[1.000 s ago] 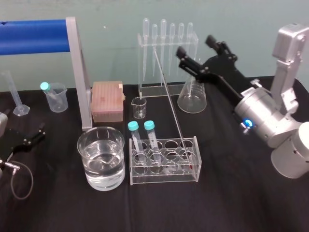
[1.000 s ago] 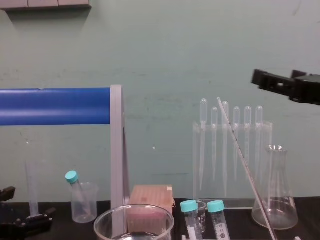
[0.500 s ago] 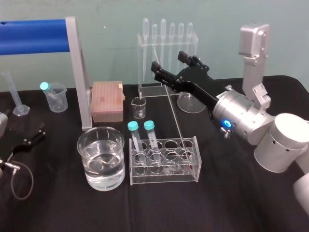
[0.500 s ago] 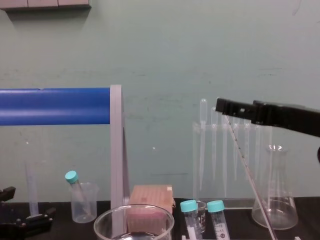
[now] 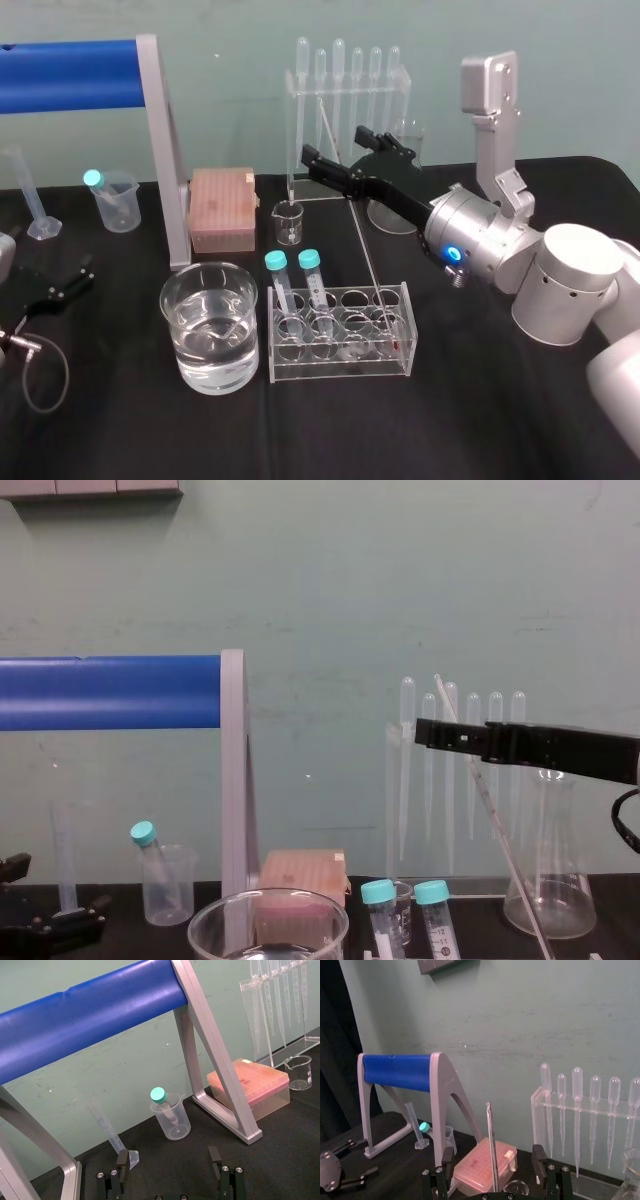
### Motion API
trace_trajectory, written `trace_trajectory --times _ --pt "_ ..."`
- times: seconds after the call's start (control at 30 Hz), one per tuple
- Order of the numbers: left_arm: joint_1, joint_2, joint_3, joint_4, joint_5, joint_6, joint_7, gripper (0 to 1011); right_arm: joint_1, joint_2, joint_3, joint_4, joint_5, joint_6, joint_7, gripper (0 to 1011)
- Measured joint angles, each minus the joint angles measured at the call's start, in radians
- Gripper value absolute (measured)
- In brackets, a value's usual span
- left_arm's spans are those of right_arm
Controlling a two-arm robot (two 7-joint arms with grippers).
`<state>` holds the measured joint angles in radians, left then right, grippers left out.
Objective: Hold the thermometer with one hand and immerse one end into the beaker, then reinsert it into the test tube rack.
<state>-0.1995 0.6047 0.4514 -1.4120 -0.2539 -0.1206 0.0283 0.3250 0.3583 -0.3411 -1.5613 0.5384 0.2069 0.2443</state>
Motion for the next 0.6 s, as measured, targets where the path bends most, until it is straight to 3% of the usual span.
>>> trace_trajectory --times 0.6 --pt "0.0 0.0 0.0 0.0 0.0 0.0 0.0 1008 0.017 -0.009 -0.003 0.033 0.006 0.06 0.013 1002"
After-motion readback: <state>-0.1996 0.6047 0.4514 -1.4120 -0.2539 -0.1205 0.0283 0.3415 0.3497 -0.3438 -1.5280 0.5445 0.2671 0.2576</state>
